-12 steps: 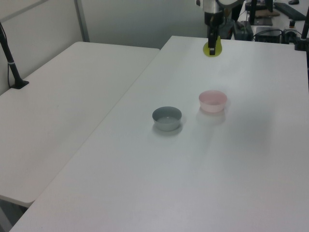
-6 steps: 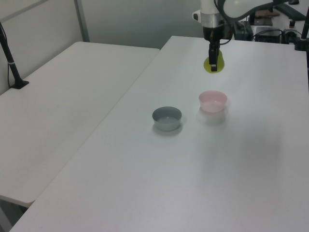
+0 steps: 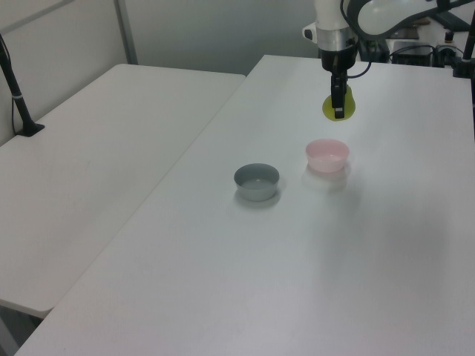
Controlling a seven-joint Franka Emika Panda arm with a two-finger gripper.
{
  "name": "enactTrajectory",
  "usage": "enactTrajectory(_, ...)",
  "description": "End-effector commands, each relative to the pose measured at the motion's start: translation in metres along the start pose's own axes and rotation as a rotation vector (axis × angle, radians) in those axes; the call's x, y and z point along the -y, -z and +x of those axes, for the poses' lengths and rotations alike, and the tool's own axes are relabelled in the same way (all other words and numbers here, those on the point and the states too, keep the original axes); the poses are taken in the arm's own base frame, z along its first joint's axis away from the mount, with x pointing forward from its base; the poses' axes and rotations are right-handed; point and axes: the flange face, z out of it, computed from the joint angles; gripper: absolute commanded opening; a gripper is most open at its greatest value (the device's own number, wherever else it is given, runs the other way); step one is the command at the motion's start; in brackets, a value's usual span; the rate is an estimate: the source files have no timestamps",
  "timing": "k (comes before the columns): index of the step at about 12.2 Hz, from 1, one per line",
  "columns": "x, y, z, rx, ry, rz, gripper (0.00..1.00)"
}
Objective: Place the pear in the bowl
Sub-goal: 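Carry the pear over the pink bowl and lower it inside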
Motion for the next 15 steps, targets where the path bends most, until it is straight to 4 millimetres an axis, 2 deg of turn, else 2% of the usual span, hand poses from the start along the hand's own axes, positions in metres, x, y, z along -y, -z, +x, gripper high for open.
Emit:
enactTrajectory(1, -0.005, -0.013, -0.002, -0.039, -0.024, 0.013, 0.43)
enactTrajectory(4, -0.013, -0.056, 0.006, -0.03, -0.028, 0.021, 0.43)
enactTrajectory(5, -0.022, -0.071, 0.011, -0.027, -0.04, 0.026, 0.43)
enactTrajectory(8, -0.031, -0.106, 0.024, -0.027, -0.046, 0.034, 0.43)
enactTrajectory(14, -0.026, -0.132, 0.033, -0.014, -0.036, 0.035, 0.43)
enactTrajectory(15, -0.026, -0.132, 0.034, -0.023, -0.041, 0.035, 0.48)
